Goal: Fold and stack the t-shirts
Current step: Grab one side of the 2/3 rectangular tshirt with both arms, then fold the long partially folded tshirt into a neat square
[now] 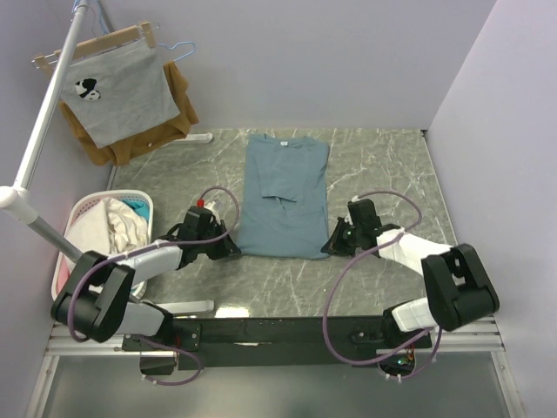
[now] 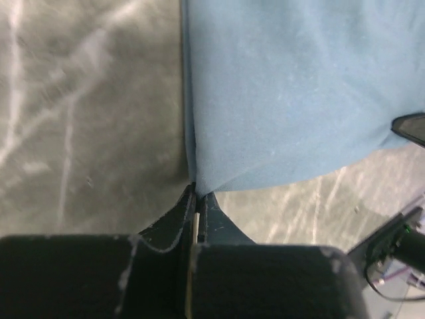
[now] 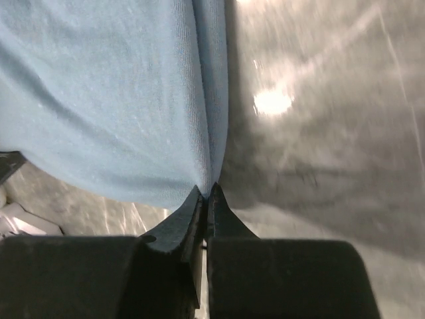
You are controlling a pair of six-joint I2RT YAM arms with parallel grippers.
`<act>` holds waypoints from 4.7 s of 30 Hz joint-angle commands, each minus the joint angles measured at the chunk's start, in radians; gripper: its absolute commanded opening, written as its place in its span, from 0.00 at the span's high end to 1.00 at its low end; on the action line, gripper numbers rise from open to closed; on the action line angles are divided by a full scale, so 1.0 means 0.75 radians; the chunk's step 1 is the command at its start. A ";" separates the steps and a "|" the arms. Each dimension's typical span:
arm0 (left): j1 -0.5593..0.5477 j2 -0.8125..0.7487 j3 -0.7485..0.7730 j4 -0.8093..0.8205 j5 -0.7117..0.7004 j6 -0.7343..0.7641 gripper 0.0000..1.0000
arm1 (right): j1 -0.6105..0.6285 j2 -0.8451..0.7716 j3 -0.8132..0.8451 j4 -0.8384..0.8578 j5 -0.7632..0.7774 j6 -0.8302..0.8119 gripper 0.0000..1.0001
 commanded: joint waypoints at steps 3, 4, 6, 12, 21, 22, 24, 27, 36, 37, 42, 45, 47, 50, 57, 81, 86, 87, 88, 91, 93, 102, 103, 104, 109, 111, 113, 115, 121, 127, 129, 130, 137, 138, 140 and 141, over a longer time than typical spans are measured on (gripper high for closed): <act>0.001 -0.086 0.003 -0.164 -0.034 0.010 0.97 | -0.004 -0.078 -0.042 -0.214 0.147 -0.020 0.80; -0.003 -0.092 0.001 -0.178 -0.048 0.012 0.69 | -0.004 -0.084 -0.042 -0.227 0.149 -0.020 0.69; -0.007 -0.116 -0.022 -0.152 -0.032 0.010 0.49 | -0.002 -0.104 -0.058 -0.225 0.162 0.000 0.57; -0.007 -0.215 -0.063 -0.121 -0.056 -0.002 0.29 | -0.004 -0.205 -0.106 -0.196 0.162 0.066 0.44; -0.007 -0.127 -0.100 0.108 0.064 -0.037 0.35 | -0.006 -0.182 -0.167 -0.065 0.053 0.125 0.44; -0.007 -0.113 -0.110 0.155 0.079 -0.041 0.39 | -0.004 -0.172 -0.169 -0.045 0.031 0.129 0.44; -0.009 -0.072 -0.120 0.192 0.118 -0.055 0.45 | -0.002 -0.160 -0.181 -0.016 0.008 0.139 0.44; -0.015 -0.025 -0.140 0.261 0.134 -0.076 0.53 | -0.004 -0.125 -0.192 0.027 -0.026 0.146 0.44; -0.029 0.053 -0.110 0.270 0.134 -0.043 0.99 | -0.002 -0.012 -0.204 0.129 -0.080 0.144 1.00; -0.031 0.041 -0.102 0.247 0.126 -0.037 0.99 | -0.002 -0.035 -0.200 0.113 -0.080 0.133 1.00; -0.054 -0.126 -0.077 0.031 0.050 -0.023 0.99 | -0.002 -0.200 -0.204 -0.018 -0.037 0.113 1.00; -0.072 -0.253 -0.100 -0.066 0.024 -0.063 0.99 | 0.004 -0.308 -0.228 -0.097 -0.033 0.113 1.00; -0.103 -0.308 -0.114 -0.143 0.014 -0.088 0.99 | 0.020 -0.366 -0.251 -0.141 -0.016 0.123 1.00; -0.176 -0.417 -0.157 -0.207 -0.027 -0.151 0.99 | 0.059 -0.493 -0.281 -0.216 -0.004 0.154 1.00; -0.338 -0.621 -0.149 -0.364 -0.174 -0.268 0.99 | 0.110 -0.777 -0.253 -0.378 0.055 0.201 1.00; -0.077 0.521 1.058 -0.187 -0.396 0.215 0.99 | -0.129 0.396 1.018 -0.304 0.092 -0.216 1.00; 0.007 0.783 1.368 -0.180 -0.332 0.229 0.99 | -0.202 0.731 1.358 -0.386 0.009 -0.229 1.00; 0.028 0.822 1.411 -0.180 -0.318 0.239 0.99 | -0.209 0.779 1.474 -0.396 -0.026 -0.233 1.00; 0.038 0.857 1.458 -0.191 -0.320 0.249 0.99 | -0.215 0.820 1.524 -0.396 -0.033 -0.231 1.00; 0.085 1.094 1.744 -0.238 -0.273 0.270 0.99 | -0.247 1.122 1.843 -0.466 -0.094 -0.218 1.00; 0.116 1.160 1.819 -0.236 -0.250 0.268 0.99 | -0.262 1.229 2.037 -0.489 -0.145 -0.196 1.00; 0.183 1.364 1.976 -0.203 -0.168 0.247 0.25 | -0.342 1.485 2.333 -0.262 -0.215 -0.065 0.10; 0.183 1.330 1.934 -0.187 -0.185 0.237 0.16 | -0.346 1.430 2.294 -0.243 -0.213 -0.077 0.10; 0.183 1.299 1.899 -0.132 -0.197 0.235 0.01 | -0.346 1.395 2.198 -0.188 -0.211 -0.114 0.11; 0.183 1.088 1.735 -0.007 -0.244 0.235 0.00 | -0.346 1.164 1.946 -0.073 -0.161 -0.200 0.09; 0.183 1.058 1.745 0.002 -0.193 0.231 0.01 | -0.336 1.180 1.974 -0.110 -0.239 -0.212 0.10; 0.181 1.058 1.759 0.022 -0.057 0.219 0.00 | -0.309 1.209 2.050 -0.198 -0.298 -0.251 0.11; 0.179 1.078 1.768 0.093 0.102 0.180 0.01 | -0.293 1.245 2.073 -0.202 -0.329 -0.243 0.12; 0.177 1.284 1.915 0.235 0.426 0.047 0.01 | -0.266 1.437 2.275 -0.212 -0.456 -0.161 0.18; 0.179 1.473 1.954 0.347 0.492 -0.090 0.01 | -0.258 1.669 2.483 -0.281 -0.454 -0.088 0.18; 0.181 1.505 1.944 0.333 0.488 -0.080 0.01 | -0.262 1.695 2.488 -0.312 -0.438 -0.081 0.19; 0.183 1.505 1.931 0.319 0.478 -0.072 0.01 | -0.262 1.693 2.459 -0.321 -0.401 -0.077 0.19; 0.214 1.446 1.841 0.129 0.286 0.098 0.01 | -0.313 1.691 2.428 -0.488 -0.190 -0.088 0.18; 0.218 1.440 1.835 0.108 0.241 0.118 0.01 | -0.317 1.689 2.422 -0.482 -0.196 -0.065 0.18; 0.228 1.426 1.819 0.055 0.200 0.165 0.01 | -0.319 1.689 2.439 -0.513 -0.158 -0.059 0.18; 0.235 1.418 1.803 0.047 0.181 0.178 0.01 | -0.319 1.685 2.435 -0.511 -0.157 -0.057 0.18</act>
